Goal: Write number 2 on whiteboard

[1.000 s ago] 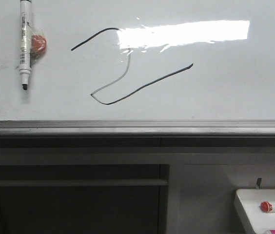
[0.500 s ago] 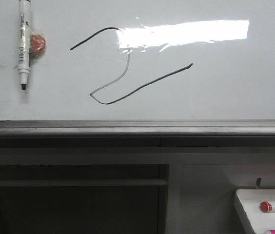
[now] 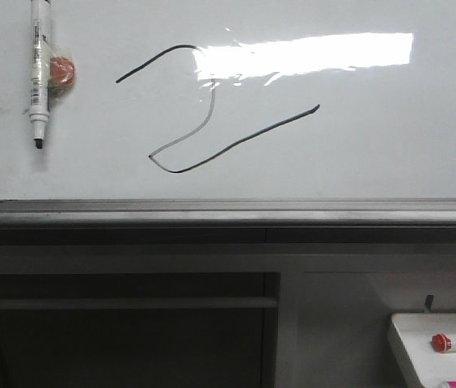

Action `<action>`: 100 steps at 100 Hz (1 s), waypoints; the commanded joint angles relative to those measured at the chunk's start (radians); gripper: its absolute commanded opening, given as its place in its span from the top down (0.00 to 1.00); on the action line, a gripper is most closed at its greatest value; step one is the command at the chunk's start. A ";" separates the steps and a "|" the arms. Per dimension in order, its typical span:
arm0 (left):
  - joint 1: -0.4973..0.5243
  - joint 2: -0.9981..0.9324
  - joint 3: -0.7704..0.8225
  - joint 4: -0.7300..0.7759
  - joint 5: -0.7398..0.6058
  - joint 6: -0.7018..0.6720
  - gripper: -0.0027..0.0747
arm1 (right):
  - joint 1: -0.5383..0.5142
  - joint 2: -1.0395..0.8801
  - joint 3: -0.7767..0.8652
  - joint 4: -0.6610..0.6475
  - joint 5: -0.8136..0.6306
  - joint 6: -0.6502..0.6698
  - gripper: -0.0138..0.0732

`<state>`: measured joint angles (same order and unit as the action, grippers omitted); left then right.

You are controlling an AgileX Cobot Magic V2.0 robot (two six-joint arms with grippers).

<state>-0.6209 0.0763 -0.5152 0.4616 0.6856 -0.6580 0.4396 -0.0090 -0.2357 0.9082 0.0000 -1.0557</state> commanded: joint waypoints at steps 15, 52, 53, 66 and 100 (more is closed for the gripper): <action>-0.001 0.016 -0.013 0.008 -0.023 0.005 0.99 | -0.008 0.014 -0.025 0.001 -0.047 -0.006 0.92; 0.379 0.016 0.234 -0.721 -0.621 0.831 0.99 | -0.008 0.014 -0.025 0.001 -0.045 -0.006 0.92; 0.389 0.014 0.239 -0.719 -0.622 0.822 0.99 | -0.008 0.014 -0.025 0.001 -0.045 -0.006 0.92; 0.533 -0.008 0.310 -0.709 -0.606 0.771 0.99 | -0.008 0.014 -0.025 0.001 -0.045 -0.006 0.92; 0.618 -0.097 0.480 -0.712 -0.470 0.784 0.99 | -0.008 0.014 -0.025 0.001 -0.045 -0.006 0.92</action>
<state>-0.0072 -0.0039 -0.0364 -0.2305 0.2674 0.1216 0.4396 -0.0090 -0.2357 0.9098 0.0000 -1.0557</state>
